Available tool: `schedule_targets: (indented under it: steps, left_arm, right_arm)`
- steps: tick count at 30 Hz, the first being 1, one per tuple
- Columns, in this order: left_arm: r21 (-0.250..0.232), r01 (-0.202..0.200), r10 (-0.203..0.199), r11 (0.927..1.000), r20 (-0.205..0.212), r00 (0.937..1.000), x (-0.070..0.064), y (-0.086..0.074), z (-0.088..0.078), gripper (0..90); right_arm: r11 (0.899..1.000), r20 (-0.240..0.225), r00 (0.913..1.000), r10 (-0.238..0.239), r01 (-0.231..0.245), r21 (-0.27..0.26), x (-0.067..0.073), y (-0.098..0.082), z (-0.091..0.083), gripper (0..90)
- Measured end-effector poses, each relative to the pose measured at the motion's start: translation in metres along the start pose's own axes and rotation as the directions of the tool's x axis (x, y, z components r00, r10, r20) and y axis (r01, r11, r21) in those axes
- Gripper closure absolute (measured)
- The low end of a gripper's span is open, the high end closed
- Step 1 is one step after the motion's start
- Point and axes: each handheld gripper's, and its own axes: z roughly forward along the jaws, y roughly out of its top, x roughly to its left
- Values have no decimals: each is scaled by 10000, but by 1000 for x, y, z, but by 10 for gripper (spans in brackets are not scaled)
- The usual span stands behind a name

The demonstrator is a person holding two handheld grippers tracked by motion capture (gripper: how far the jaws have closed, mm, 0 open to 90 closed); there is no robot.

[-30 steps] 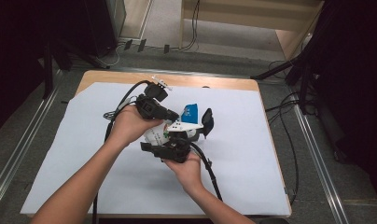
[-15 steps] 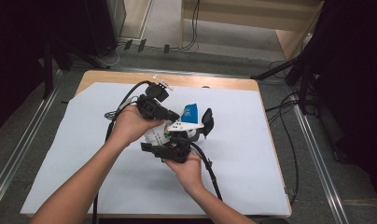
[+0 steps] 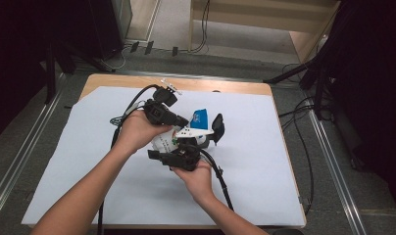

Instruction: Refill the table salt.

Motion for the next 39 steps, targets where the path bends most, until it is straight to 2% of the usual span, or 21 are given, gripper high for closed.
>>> schedule_targets:
  steps: [9, 28, 39]
  left_arm:
    - [21, -61, 61, 10000, -19, 10000, -1, 1, 0, 875]
    - [153, 100, -105, 9998, 320, 9994, 1, 3, 2, 870]
    - [126, 12, -16, 9999, 325, 9995, 0, 4, 0, 871]
  right_arm:
    - [10000, -4, 10000, 43, -43, -78, 0, 0, 0, 647]
    - [9996, -165, 9995, 274, -275, -75, -2, -1, -3, 653]
    - [9998, -132, 9998, 169, -171, -135, -1, -1, -4, 654]
